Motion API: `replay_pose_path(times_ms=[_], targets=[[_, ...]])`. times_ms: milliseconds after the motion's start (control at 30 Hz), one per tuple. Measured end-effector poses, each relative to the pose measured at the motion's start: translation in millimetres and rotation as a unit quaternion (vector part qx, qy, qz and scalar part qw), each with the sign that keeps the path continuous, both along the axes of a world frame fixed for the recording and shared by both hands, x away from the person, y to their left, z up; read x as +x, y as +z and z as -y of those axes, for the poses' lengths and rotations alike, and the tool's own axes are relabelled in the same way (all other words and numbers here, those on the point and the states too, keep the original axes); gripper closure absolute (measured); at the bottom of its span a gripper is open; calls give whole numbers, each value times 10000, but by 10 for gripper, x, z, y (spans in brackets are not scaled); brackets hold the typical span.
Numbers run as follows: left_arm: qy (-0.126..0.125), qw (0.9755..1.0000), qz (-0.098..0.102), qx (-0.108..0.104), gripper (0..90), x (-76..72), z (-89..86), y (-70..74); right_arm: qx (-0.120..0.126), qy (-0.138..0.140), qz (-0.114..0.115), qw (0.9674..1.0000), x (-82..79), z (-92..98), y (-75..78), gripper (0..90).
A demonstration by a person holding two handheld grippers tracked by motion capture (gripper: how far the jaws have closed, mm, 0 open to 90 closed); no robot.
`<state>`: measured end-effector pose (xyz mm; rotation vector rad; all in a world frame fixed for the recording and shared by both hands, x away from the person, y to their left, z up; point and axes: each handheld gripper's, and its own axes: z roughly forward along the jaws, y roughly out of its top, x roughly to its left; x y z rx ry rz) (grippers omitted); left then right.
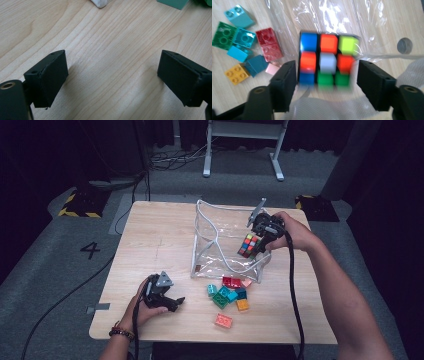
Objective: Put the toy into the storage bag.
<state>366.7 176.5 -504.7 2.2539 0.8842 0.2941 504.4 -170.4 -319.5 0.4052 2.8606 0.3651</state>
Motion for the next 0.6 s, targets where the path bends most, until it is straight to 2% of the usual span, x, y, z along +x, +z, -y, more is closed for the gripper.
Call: replay_pose_path(times_ms=[267,333,367,500,600], targets=[[3,10000,7,16,99,0,-2,2,239,37,91,9997,-22,45,8,362],[-4,10000,-7,1,98,1,-1,1,430,70,121,9990,-28,64,5,361],[3,10000,6,15,98,0,-1,2,493,2,93,9987,-48,76,15,361],[1,10000,-1,7,99,0,-1,1,868,-38,214,9960,-93,138,35,353],[2,10000,3,19,98,0,-2,3,1222,-31,339,9919,-120,201,48,355]])
